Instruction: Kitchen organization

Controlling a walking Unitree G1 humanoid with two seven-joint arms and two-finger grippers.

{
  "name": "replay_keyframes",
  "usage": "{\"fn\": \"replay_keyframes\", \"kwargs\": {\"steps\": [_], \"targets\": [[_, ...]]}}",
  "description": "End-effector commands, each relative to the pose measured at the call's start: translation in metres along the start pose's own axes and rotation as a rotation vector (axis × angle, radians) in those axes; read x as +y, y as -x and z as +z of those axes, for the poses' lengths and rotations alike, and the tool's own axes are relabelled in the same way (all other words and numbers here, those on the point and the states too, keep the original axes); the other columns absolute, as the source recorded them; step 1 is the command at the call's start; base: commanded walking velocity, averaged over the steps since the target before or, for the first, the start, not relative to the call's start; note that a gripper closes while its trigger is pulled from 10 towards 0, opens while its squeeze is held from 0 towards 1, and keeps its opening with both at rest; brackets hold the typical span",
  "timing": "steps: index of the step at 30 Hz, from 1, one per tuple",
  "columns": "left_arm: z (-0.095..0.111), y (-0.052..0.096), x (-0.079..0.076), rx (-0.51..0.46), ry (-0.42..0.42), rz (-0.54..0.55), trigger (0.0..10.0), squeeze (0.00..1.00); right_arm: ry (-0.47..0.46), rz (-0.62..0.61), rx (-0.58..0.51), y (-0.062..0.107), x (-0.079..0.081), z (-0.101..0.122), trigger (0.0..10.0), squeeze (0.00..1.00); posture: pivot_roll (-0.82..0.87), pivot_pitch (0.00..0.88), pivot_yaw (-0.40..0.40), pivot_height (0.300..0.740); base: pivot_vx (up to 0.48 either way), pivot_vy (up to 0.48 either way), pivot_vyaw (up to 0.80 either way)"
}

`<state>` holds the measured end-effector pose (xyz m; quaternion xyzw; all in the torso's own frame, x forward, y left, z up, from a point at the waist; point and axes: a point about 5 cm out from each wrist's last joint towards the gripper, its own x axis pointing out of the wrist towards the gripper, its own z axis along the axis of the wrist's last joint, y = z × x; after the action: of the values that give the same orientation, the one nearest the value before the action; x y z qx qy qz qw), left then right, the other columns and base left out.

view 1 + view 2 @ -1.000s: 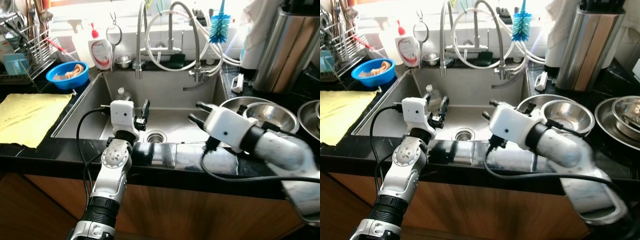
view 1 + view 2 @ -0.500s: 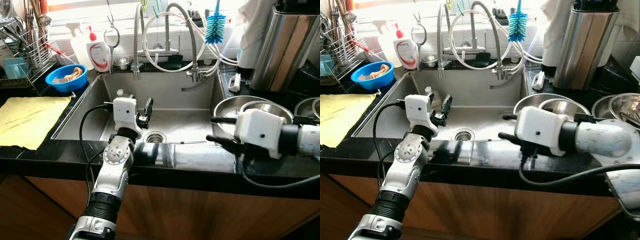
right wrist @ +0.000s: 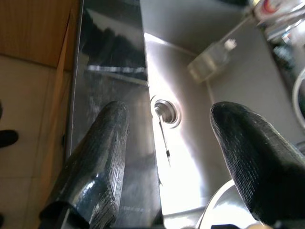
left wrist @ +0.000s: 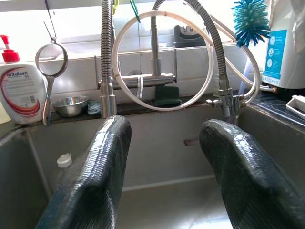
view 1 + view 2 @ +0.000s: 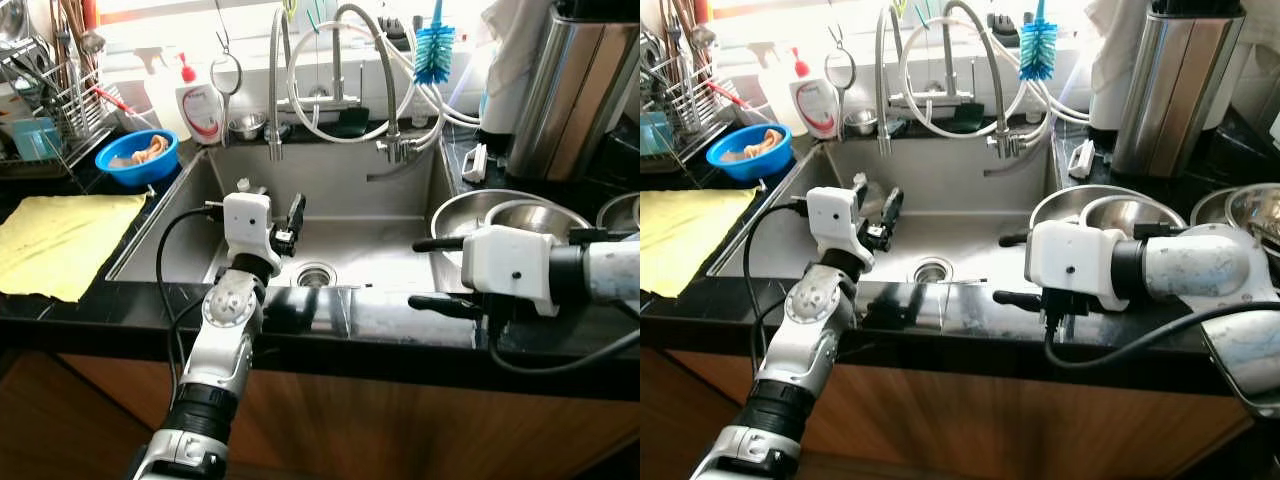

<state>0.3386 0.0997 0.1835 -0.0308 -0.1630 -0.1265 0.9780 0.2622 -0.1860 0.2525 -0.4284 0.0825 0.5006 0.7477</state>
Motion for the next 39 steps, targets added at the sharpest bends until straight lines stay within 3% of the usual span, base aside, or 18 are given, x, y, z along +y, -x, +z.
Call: {"fn": "replay_keyframes", "kwargs": {"steps": [1,16,20,31,39], "targets": [[0.003,-0.004,0.001,0.001,0.001,-0.003,10.0,0.0,0.027,0.032,0.041,0.002,-0.001,-0.002,10.0,0.0,-0.22,0.0,0.157,0.74,0.0,0.0,0.0],[0.002,-0.003,0.0,0.005,0.007,-0.018,10.0,0.0,-0.002,0.121,0.12,0.009,0.004,-0.017,10.0,0.0,-0.22,0.0,0.158,0.74,0.0,0.0,0.0],[0.002,-0.004,-0.002,0.004,0.01,-0.022,10.0,0.0,0.04,0.104,0.19,0.011,0.002,-0.025,10.0,0.0,-0.22,0.0,0.161,0.74,0.0,0.0,0.0],[0.003,-0.004,-0.001,0.007,0.01,-0.035,10.0,0.0,0.101,0.112,0.189,0.008,-0.002,-0.023,10.0,0.0,-0.21,0.0,0.175,0.74,0.0,0.0,0.0],[0.004,-0.003,-0.002,0.009,0.009,-0.043,10.0,0.0,0.16,0.092,0.262,0.008,-0.008,-0.029,10.0,0.0,-0.21,0.0,0.182,0.74,0.0,0.0,0.0]]}}
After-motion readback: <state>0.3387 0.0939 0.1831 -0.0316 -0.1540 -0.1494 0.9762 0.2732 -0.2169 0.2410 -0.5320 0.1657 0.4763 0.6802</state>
